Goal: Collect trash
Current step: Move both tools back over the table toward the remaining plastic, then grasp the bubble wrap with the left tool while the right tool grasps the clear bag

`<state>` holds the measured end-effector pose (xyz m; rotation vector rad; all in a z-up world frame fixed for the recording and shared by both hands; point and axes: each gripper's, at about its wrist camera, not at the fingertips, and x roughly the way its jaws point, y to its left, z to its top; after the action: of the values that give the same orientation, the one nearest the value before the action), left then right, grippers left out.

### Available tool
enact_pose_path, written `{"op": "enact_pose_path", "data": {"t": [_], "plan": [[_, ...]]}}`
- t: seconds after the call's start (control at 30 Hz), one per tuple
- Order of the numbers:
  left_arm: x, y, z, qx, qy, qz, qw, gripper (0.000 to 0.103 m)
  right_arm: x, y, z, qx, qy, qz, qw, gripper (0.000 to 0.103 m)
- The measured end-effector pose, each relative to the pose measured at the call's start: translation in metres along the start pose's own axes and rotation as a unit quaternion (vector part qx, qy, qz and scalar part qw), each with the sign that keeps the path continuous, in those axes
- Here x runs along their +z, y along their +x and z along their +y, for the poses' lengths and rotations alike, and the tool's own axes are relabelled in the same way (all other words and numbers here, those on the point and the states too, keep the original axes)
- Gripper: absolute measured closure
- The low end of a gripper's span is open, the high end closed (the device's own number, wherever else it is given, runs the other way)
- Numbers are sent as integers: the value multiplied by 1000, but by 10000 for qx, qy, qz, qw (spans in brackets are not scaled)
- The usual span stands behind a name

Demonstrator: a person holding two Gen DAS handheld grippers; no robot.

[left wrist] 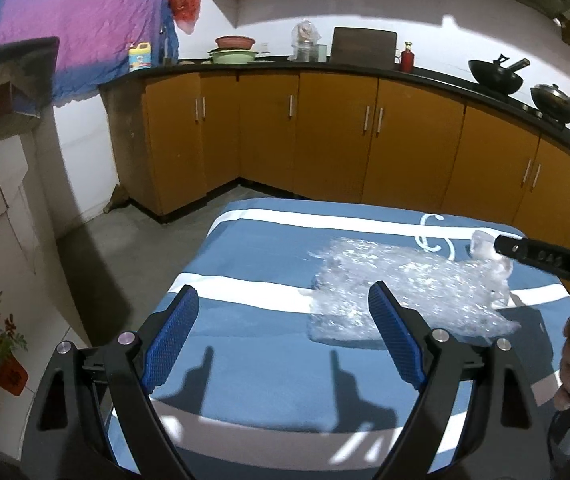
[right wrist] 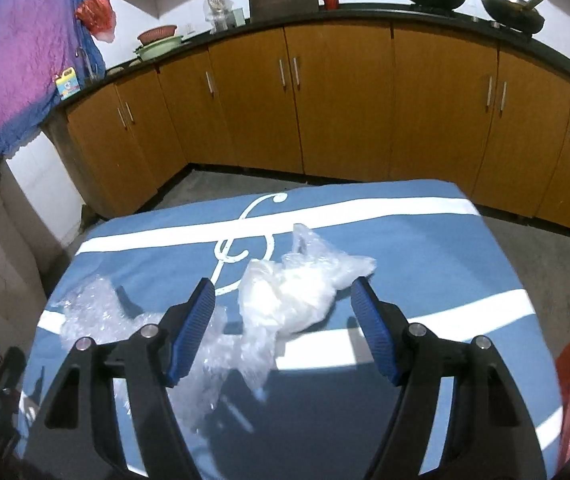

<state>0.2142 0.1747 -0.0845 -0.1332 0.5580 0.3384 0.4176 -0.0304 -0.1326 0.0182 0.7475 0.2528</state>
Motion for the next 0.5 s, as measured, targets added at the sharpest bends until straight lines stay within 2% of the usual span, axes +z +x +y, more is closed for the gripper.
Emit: {"op": "enact_pose_path", "data": {"t": [0.1, 0.2, 0.27, 0.4, 0.5], "plan": [[-1, 2, 3, -30, -59, 20, 10000, 17, -4, 13, 4, -180, -136, 68, 9997, 29], [-3, 5, 1, -93, -71, 48, 9999, 17, -8, 24, 2, -236, -166, 216, 9994, 32], [-4, 6, -1, -136, -54, 64, 9999, 17, -8, 29, 0, -189, -91, 306, 9993, 52], [-4, 9, -5, -246, -44, 90, 9996, 16, -9, 29, -9, -115, -72, 344, 9993, 64], [-2, 9, -10, -381, -30, 93, 9992, 11, -12, 24, -13, -77, -84, 320, 9994, 66]]}}
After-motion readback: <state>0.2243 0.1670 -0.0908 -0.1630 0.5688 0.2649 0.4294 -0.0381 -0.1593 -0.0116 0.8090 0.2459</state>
